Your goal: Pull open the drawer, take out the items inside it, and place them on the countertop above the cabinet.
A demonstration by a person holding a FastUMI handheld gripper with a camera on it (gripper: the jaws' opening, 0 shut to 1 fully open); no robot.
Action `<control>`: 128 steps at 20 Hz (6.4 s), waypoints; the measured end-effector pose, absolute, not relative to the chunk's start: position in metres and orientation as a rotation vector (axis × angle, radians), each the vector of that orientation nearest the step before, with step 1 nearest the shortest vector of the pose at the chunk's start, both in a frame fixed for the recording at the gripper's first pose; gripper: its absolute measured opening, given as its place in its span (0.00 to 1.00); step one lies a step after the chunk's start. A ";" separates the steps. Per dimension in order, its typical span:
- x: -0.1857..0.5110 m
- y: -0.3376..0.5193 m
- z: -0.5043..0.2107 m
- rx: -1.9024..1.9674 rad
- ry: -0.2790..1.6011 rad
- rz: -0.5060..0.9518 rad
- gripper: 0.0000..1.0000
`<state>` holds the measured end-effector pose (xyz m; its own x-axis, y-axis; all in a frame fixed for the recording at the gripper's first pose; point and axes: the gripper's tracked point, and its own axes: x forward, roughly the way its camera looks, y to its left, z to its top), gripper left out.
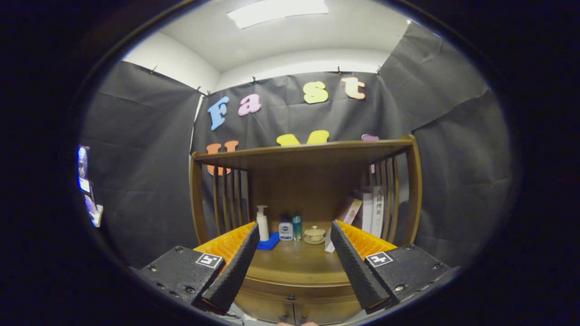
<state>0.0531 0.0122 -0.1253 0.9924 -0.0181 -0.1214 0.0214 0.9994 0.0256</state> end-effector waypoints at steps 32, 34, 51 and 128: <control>0.083 0.009 -0.426 0.081 0.470 -0.114 0.75; 0.084 0.011 -0.435 0.080 0.481 -0.110 0.71; 0.092 0.010 -0.461 0.013 0.490 -0.209 0.26; -0.013 0.068 -0.367 -0.034 0.896 0.129 0.84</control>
